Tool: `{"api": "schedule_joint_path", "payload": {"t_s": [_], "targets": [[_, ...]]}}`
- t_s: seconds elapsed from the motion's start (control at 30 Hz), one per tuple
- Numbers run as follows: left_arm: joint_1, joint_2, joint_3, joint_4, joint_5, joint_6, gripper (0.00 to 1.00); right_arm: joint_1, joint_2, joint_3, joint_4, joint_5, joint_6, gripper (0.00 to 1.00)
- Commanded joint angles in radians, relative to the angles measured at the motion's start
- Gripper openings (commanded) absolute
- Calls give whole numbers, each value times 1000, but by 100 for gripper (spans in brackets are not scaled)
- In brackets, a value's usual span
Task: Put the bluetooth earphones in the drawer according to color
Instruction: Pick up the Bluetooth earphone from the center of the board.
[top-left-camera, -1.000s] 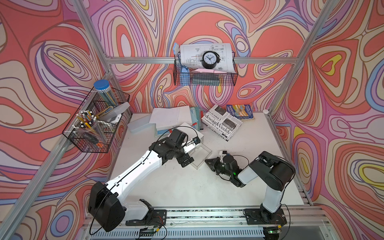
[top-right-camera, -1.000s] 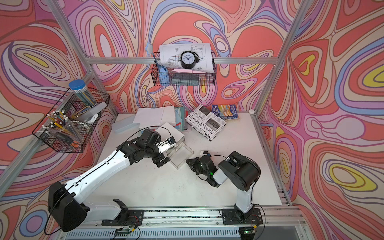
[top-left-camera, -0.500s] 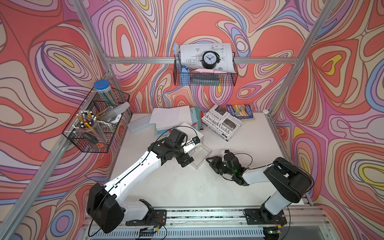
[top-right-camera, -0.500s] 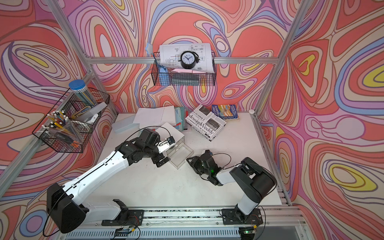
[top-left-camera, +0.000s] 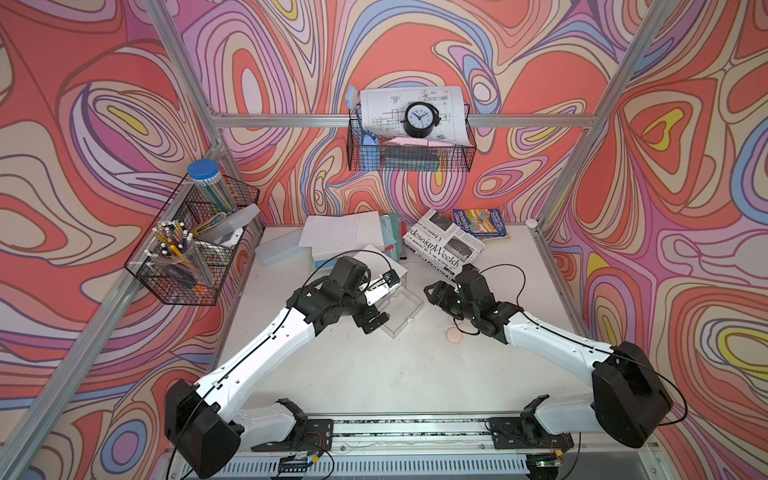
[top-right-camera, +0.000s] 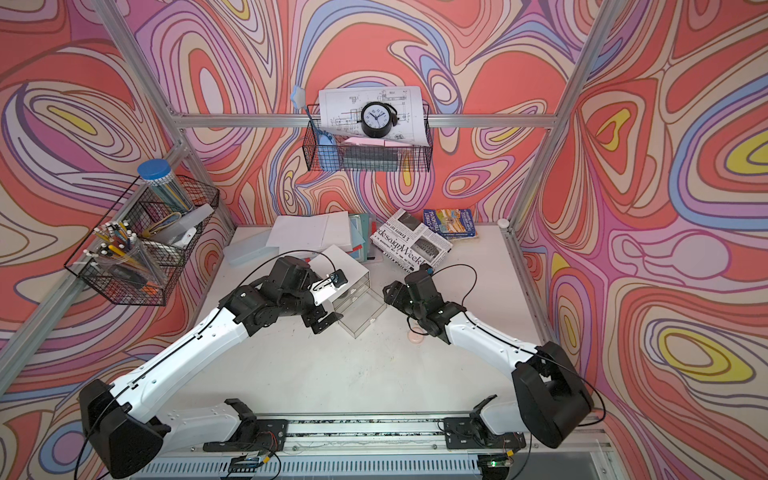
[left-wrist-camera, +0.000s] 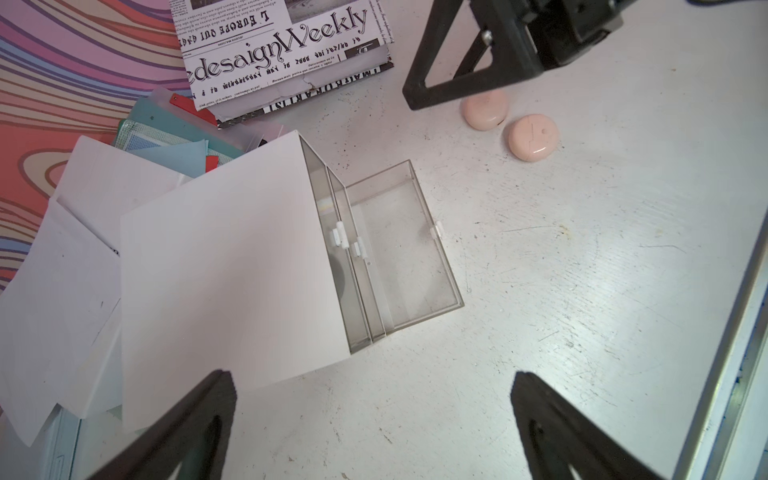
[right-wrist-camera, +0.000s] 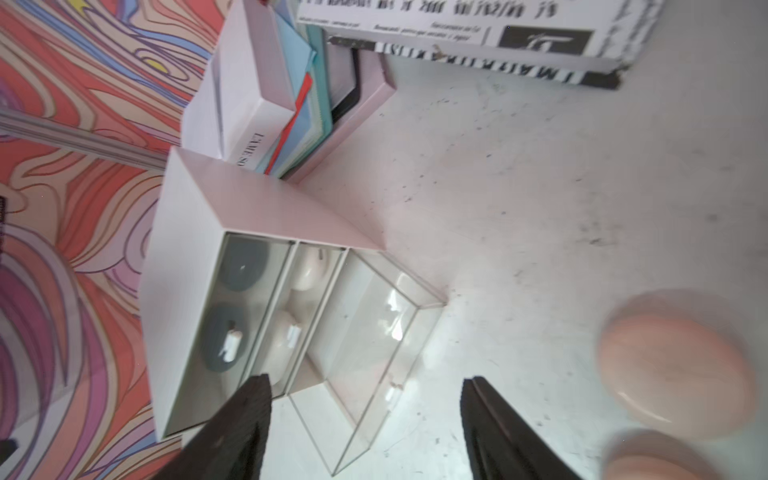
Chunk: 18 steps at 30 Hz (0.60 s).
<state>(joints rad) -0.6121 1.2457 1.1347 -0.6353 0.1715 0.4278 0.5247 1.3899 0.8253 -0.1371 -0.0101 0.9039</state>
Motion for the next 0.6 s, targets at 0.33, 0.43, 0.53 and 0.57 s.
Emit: {"api": "schedule_joint_path", "payload": {"t_s": [0.33, 0.43, 0.53, 0.57], "targets": [[-102, 56, 13, 0, 20, -22, 98, -139, 201, 244, -464, 96, -280, 78], [-108, 47, 8, 0, 11, -18, 98, -153, 290, 294, -499, 79, -312, 78], [-109, 38, 1, 11, 15, -11, 98, -152, 363, 335, -514, 61, -341, 78], [-108, 39, 2, 10, 20, -13, 99, -152, 375, 340, -512, 56, -348, 79]]}}
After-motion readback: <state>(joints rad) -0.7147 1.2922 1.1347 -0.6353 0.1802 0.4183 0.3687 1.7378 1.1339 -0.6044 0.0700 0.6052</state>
